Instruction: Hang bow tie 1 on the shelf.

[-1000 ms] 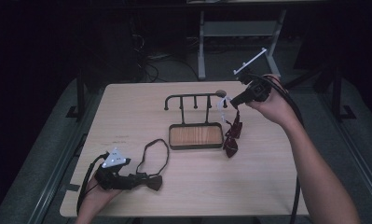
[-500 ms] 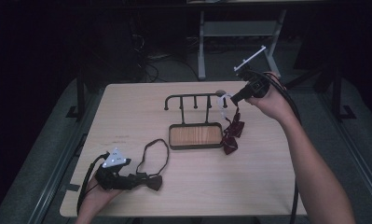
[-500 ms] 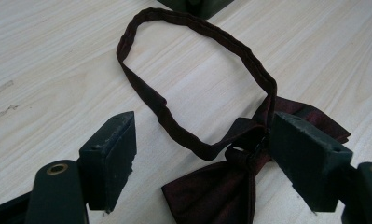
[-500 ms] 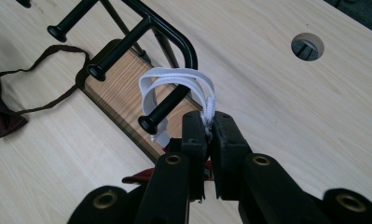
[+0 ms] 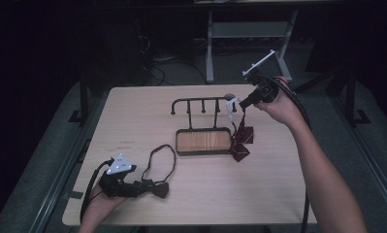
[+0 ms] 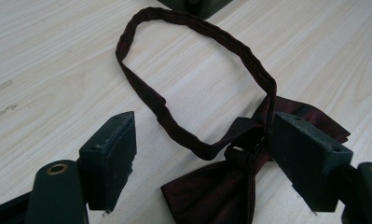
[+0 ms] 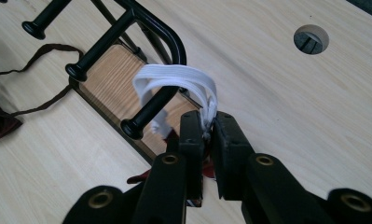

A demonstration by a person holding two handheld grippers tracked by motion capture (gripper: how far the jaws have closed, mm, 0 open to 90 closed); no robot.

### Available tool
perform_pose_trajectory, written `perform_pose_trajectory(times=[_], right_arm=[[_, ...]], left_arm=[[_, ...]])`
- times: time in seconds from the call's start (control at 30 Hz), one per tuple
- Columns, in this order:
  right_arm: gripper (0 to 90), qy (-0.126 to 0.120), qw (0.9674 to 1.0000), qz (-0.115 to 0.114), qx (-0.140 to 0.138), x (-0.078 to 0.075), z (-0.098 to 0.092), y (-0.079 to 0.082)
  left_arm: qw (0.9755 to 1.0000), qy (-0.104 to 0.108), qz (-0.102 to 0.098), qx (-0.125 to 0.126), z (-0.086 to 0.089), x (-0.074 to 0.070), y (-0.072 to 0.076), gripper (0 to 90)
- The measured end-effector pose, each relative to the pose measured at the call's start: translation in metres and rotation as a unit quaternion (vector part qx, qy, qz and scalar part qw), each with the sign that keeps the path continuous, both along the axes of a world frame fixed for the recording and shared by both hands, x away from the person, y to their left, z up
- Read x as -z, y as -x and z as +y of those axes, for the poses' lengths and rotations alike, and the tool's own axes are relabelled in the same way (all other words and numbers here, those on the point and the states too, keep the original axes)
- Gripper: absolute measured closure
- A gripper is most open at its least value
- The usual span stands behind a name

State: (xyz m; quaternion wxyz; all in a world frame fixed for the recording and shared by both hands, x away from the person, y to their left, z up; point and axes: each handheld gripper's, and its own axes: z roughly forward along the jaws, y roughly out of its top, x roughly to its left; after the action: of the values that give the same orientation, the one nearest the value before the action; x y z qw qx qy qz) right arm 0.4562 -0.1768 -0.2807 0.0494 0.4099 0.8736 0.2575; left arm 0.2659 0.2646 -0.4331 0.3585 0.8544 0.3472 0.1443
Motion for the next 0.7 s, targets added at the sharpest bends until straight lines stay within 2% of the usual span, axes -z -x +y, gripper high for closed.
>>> perform_pose_trajectory(times=[0.2, 0.43, 0.7], right_arm=[[77.8, -0.008, 0.9999, -0.001, -0.008, 0.003, -0.003, 0.003], [73.1, -0.019, 0.9997, 0.009, -0.013, 0.006, -0.011, 0.009], [66.3, -0.035, 0.9992, 0.01, -0.018, 0.012, -0.025, 0.024]], left_arm=[[1.0, -0.003, -0.001, 0.003, 0.0, 0.0, 0.0, 23.6], [1.0, -0.004, 0.002, 0.002, -0.001, 0.001, 0.0, 23.6], [1.0, -0.005, 0.003, 0.003, -0.001, 0.001, 0.0, 23.5]])
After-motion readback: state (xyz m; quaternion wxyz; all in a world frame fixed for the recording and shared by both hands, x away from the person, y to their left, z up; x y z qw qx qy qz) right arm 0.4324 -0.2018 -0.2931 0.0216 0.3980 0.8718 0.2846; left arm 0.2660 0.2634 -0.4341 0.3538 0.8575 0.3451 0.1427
